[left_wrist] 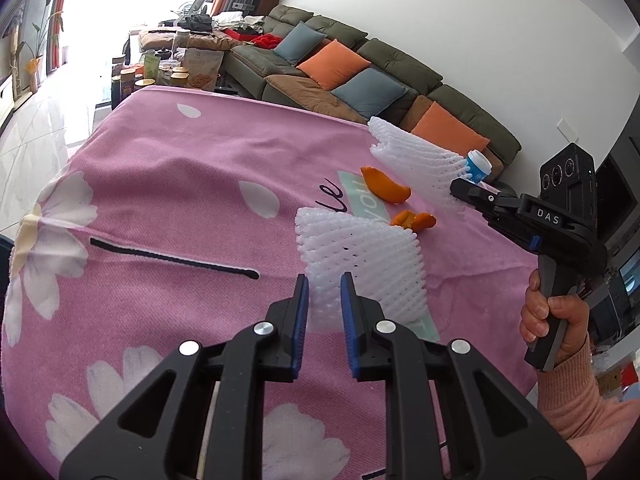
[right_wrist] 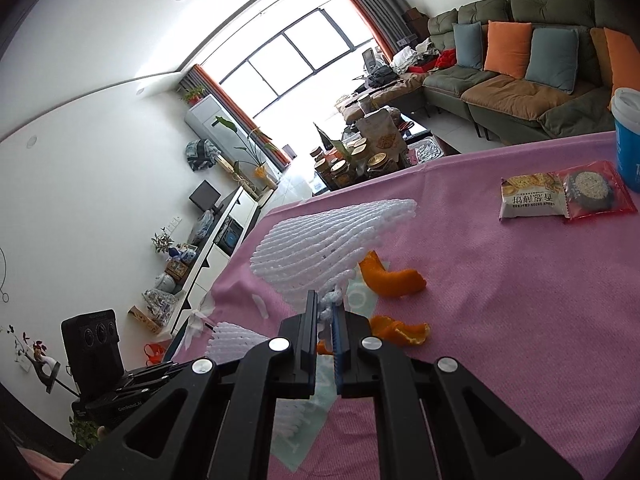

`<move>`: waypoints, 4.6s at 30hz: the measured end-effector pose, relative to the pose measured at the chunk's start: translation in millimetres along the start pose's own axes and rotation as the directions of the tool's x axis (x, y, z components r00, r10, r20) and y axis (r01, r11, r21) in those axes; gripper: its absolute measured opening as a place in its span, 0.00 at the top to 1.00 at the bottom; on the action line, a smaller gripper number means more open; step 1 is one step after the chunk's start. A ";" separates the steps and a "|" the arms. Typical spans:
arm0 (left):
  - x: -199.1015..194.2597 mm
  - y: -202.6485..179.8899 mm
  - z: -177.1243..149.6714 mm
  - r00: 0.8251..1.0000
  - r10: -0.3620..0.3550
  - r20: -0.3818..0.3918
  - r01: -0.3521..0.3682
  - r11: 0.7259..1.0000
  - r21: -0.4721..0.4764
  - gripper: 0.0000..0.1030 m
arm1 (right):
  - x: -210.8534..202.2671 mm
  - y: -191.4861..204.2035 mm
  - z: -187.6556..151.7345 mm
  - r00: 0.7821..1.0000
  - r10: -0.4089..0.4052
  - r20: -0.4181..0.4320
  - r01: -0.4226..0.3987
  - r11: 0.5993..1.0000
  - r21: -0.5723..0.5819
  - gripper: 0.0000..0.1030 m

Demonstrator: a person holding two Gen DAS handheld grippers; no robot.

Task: Collect trash
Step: 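Lift both foam nets and carry them over the teal wastebasket, then open the left gripper while the right gripper opens, dropping both nets in, then move both grippers back over the orange peels on the tablecloth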

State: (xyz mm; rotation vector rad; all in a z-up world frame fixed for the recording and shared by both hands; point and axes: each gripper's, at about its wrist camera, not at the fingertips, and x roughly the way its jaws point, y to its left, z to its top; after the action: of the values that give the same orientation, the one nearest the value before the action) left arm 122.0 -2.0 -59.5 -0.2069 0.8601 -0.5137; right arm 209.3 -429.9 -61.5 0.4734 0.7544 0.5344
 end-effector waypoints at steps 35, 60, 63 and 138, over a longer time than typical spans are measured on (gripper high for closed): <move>-94.1 32.9 -35.9 0.984 0.112 0.136 -0.102 0.992 -0.075 0.86 | 23.6 82.5 -38.2 0.996 0.068 -0.064 -0.078 0.981 -0.176 0.95; -172.2 89.0 -56.3 0.933 0.282 0.225 -0.230 0.945 -0.231 0.86 | 84.7 163.1 -47.2 0.967 0.165 -0.193 -0.216 0.935 -0.280 0.95; -181.8 102.7 -57.5 0.922 0.311 0.231 -0.249 0.933 -0.261 0.86 | 95.3 176.7 -49.8 0.961 0.173 -0.217 -0.235 0.924 -0.302 0.95; -166.1 164.8 -64.6 0.878 0.410 0.246 -0.323 0.889 -0.325 0.36 | 155.1 240.9 -66.1 0.929 0.106 -0.355 -0.255 0.878 -0.406 0.67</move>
State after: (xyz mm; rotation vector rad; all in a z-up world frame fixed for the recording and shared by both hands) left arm 39.9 226.3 -51.6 -0.3590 0.6377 0.0069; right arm 187.4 -137.2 -43.9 0.0215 0.8727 0.9555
